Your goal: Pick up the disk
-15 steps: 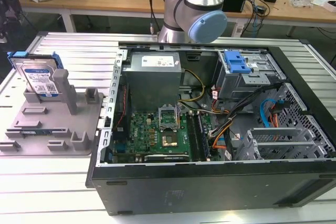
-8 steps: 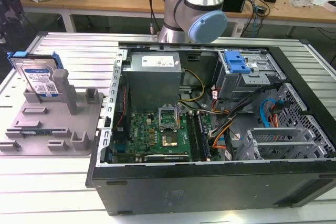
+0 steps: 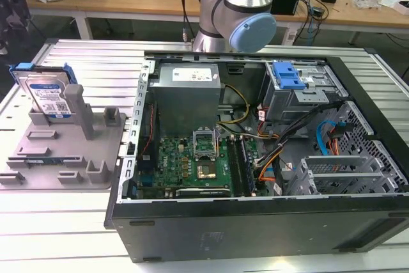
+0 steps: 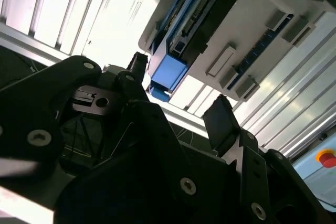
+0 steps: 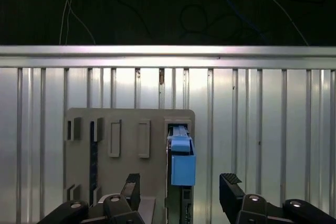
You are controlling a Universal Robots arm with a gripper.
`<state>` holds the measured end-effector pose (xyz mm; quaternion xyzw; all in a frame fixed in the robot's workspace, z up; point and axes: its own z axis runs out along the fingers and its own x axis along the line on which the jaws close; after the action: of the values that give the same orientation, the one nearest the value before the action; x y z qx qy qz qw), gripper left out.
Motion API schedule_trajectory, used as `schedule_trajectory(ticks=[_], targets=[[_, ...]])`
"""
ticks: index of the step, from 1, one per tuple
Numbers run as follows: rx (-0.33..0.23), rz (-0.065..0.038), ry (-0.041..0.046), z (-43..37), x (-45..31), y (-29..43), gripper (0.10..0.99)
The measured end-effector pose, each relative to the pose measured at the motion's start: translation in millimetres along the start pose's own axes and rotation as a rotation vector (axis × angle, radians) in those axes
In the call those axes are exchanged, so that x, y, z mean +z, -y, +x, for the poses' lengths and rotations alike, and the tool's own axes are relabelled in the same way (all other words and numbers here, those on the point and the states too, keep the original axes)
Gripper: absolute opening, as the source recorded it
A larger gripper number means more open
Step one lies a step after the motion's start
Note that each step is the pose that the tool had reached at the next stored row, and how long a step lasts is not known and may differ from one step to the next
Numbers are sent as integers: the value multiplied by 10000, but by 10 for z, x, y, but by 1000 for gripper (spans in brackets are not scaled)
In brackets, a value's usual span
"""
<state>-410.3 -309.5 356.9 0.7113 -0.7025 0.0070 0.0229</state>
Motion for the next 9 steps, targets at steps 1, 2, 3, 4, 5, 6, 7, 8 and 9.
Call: schedule_trajectory(ticks=[1,2,3,4,5,6,7,8,9], targets=[[0,0,0,0,2,0,706],[0,2,1,-1,8,1,706],[0,1,1,-3,15,1,706],[0,1,0,-4,20,1,706],[0,1,1,-4,24,1,706],[1,-1,0,-6,31,1,706],[1,-2,0,-7,37,1,706],[1,-2,1,-7,42,1,706],[1,-5,1,-8,50,1,706]])
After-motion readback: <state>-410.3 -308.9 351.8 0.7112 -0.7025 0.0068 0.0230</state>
